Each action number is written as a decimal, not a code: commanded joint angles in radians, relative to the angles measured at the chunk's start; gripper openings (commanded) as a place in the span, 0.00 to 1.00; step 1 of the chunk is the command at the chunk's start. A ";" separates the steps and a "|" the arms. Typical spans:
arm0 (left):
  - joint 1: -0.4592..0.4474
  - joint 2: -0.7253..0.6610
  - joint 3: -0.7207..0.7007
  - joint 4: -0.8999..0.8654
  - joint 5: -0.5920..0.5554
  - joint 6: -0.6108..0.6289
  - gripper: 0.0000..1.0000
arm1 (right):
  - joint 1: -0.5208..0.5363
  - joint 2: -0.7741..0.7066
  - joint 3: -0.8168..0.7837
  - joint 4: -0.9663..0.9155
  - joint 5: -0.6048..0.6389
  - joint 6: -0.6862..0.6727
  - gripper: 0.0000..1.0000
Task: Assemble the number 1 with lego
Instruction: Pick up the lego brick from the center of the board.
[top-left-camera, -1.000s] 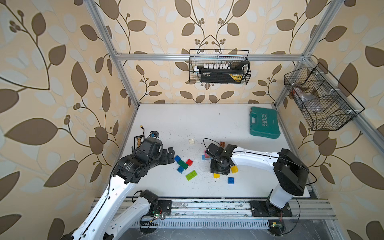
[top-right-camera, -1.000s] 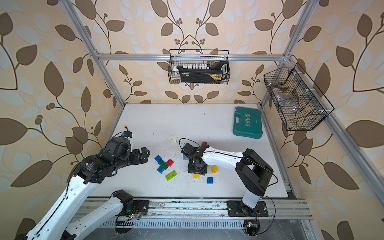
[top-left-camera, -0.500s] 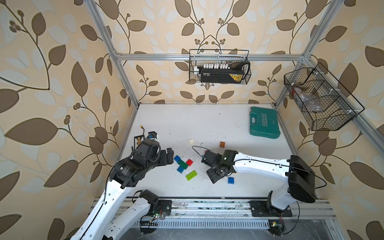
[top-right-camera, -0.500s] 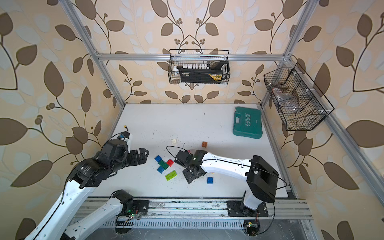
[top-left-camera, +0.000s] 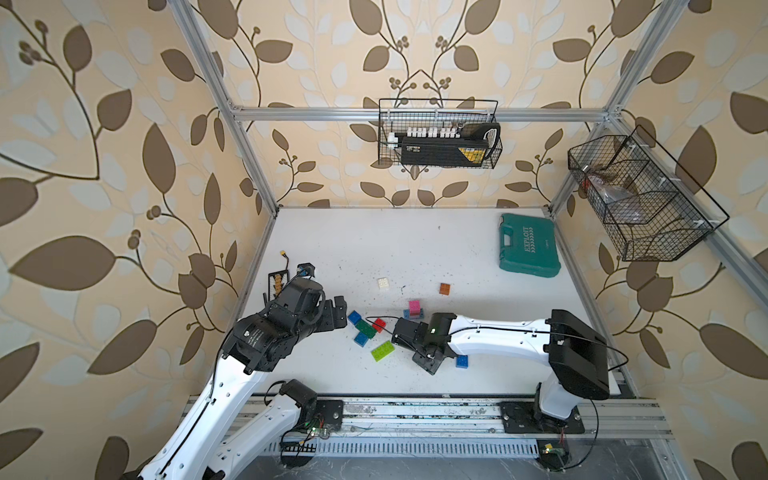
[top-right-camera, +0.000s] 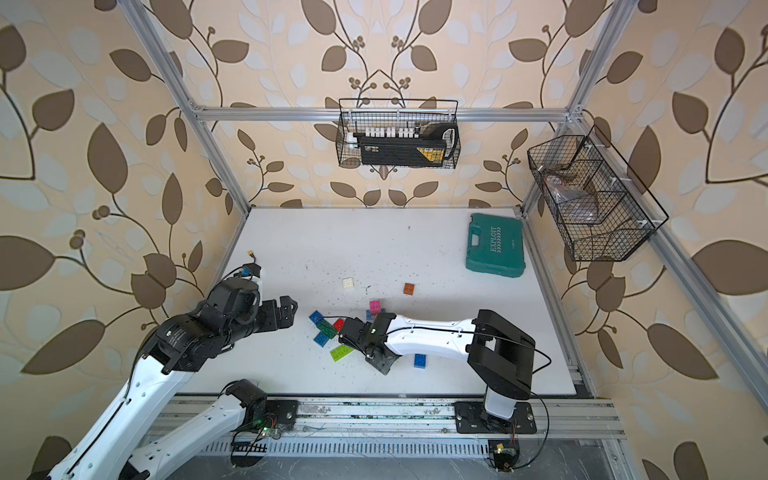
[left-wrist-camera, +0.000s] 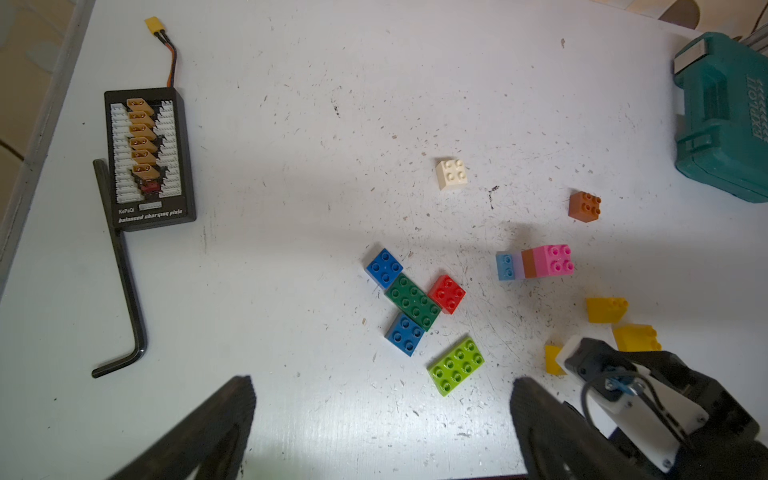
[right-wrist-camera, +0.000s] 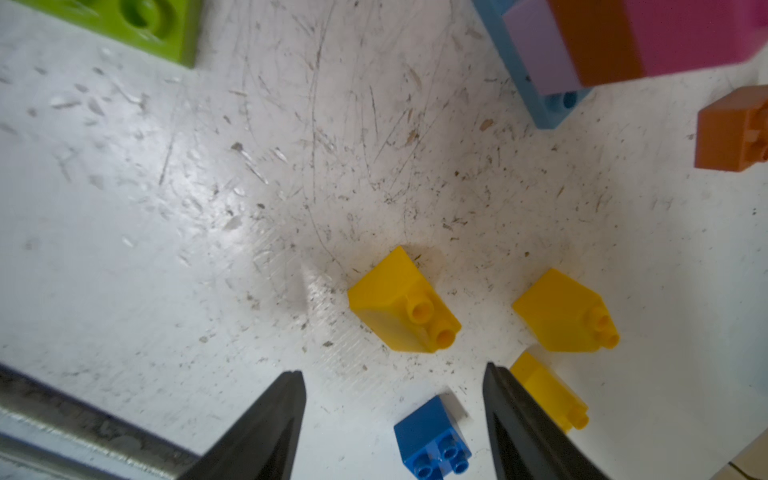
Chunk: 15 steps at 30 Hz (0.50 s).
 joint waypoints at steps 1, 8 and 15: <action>-0.006 0.010 0.005 -0.010 -0.024 -0.012 0.99 | -0.002 0.040 0.024 0.013 0.044 -0.043 0.71; -0.006 0.022 0.005 -0.011 -0.028 -0.013 0.99 | -0.023 0.077 0.041 0.028 0.066 -0.062 0.71; -0.006 0.035 0.006 -0.012 -0.029 -0.013 0.99 | -0.097 0.093 0.051 0.064 0.046 -0.061 0.70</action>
